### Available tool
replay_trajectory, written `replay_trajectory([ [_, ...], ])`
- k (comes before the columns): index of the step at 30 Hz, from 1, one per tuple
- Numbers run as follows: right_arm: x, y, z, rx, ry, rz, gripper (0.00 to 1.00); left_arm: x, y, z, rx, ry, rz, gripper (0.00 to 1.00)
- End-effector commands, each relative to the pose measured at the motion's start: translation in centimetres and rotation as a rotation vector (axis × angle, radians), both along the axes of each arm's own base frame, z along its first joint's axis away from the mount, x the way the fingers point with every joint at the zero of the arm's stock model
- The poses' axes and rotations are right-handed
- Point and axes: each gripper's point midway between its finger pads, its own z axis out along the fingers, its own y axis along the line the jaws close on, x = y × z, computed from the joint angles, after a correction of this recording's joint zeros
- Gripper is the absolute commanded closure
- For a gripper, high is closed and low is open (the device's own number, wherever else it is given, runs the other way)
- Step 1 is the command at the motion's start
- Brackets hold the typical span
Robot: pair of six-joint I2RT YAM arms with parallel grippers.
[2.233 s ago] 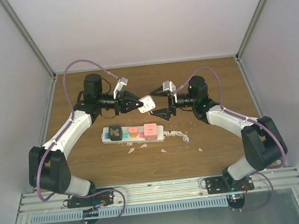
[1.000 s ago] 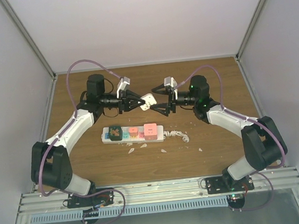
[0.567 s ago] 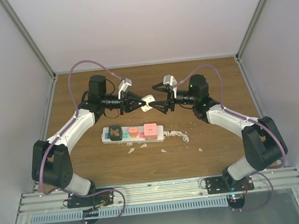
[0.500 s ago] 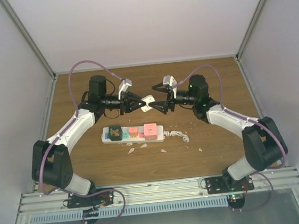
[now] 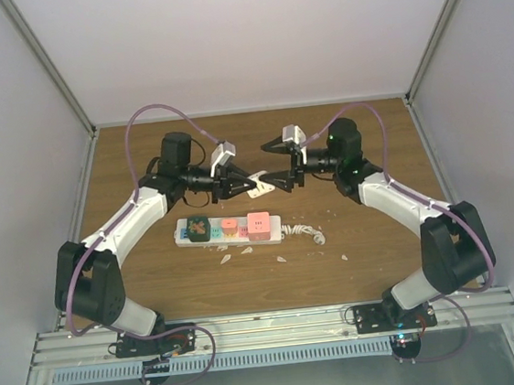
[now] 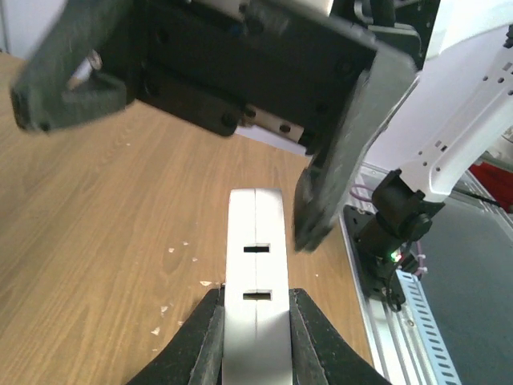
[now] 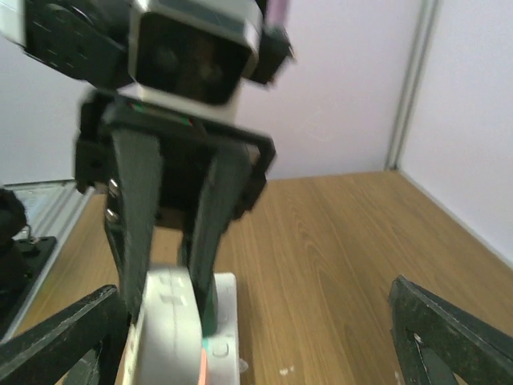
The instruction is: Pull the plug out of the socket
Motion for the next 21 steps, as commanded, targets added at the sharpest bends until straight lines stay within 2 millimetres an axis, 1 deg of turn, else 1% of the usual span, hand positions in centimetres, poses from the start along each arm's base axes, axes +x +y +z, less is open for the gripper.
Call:
replay_trajectory([
  [1, -3.1, 0.7, 2.4, 0.028, -0.085, 0.196, 0.11, -0.6, -0.3, 1.7, -0.025, -0.004, -0.029, 1.00],
  [4, -4.0, 0.9, 2.1, 0.012, -0.096, 0.225, 0.10, 0.2, 0.1, 2.2, -0.035, 0.011, -0.012, 1.00],
  [8, -3.9, 1.0, 1.0, -0.014, -0.081, 0.219, 0.10, 0.4, 0.4, 2.6, -0.042, 0.012, -0.010, 1.00],
  [14, -2.3, 1.0, -0.7, -0.066, -0.069, 0.134, 0.11, -0.1, 0.6, 2.7, -0.041, -0.010, -0.020, 1.00],
  [18, -0.1, 0.9, -1.1, -0.094, -0.059, 0.034, 0.14, -0.5, 0.7, 2.8, -0.041, -0.026, -0.028, 1.00],
  [21, 1.5, 0.8, -0.9, -0.104, -0.049, -0.045, 0.16, -0.8, 0.6, 2.4, -0.030, -0.035, -0.033, 1.00],
])
